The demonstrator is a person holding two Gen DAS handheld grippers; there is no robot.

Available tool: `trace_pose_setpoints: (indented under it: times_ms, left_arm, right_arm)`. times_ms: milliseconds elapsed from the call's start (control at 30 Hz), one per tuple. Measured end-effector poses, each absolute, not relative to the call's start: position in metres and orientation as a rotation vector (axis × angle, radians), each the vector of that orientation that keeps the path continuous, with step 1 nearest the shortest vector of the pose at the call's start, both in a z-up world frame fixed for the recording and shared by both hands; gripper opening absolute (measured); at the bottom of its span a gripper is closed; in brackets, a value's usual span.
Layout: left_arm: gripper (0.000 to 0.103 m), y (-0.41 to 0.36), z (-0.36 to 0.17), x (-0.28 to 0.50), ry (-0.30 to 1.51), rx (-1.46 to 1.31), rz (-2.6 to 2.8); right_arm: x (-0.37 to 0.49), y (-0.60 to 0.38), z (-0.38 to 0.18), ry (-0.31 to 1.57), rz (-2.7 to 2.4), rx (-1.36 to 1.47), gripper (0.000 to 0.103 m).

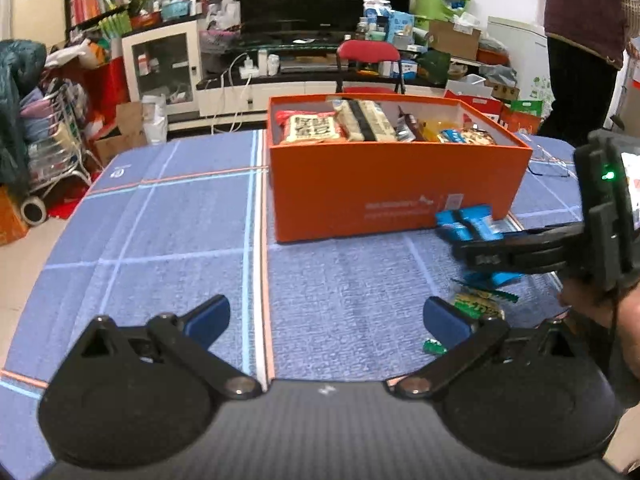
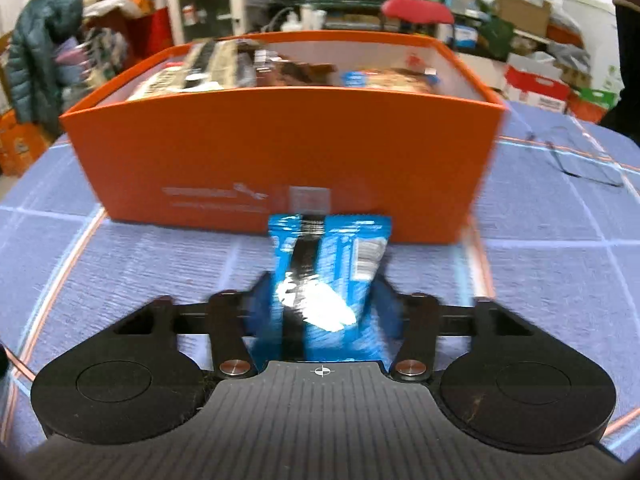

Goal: Organize snacks
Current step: 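Grasp the blue striped bar with the right tool while the left tool moves toward the green cake packet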

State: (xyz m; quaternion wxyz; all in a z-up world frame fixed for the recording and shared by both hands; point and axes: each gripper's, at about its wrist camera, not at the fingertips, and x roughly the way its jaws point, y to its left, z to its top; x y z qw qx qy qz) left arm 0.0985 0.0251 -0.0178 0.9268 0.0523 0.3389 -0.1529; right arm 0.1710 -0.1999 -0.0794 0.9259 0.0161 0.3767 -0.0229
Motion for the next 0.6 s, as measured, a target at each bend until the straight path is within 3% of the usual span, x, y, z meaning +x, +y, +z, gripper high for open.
trace_pose_setpoints:
  times_ms: [200,267,300,333,400,500,567,600]
  left_arm:
    - [0.102,-0.018,-0.025,0.096,0.667,0.229,-0.493]
    - [0.102,-0.040,-0.034,0.093,0.664,0.301,-0.581]
    - [0.102,-0.049,-0.038,0.093,0.666,0.329,-0.603]
    - [0.102,-0.058,-0.044,0.092,0.668,0.355,-0.622]
    - [0.101,-0.073,-0.052,0.094,0.685,0.365,-0.672]
    - [0.090,-0.086,-0.064,0.102,0.747,0.311,-0.719]
    - [0.072,-0.088,-0.071,0.112,0.786,0.266,-0.703]
    - [0.071,-0.089,-0.075,0.117,0.804,0.255,-0.690]
  right_arm:
    - [0.130,-0.244,-0.076,0.798,-0.076,0.034,0.030]
    - [0.117,-0.253,-0.077,0.826,-0.020,0.036,0.035]
    - [0.111,-0.255,-0.077,0.833,-0.002,0.022,0.042]
    - [0.107,-0.257,-0.077,0.840,0.003,0.017,0.058]
    - [0.094,-0.265,-0.074,0.832,0.010,0.042,0.071]
    - [0.077,-0.277,-0.060,0.798,0.021,0.068,0.071]
    - [0.064,-0.286,-0.049,0.750,0.008,0.081,0.074]
    - [0.063,-0.290,-0.044,0.731,0.001,0.090,0.076]
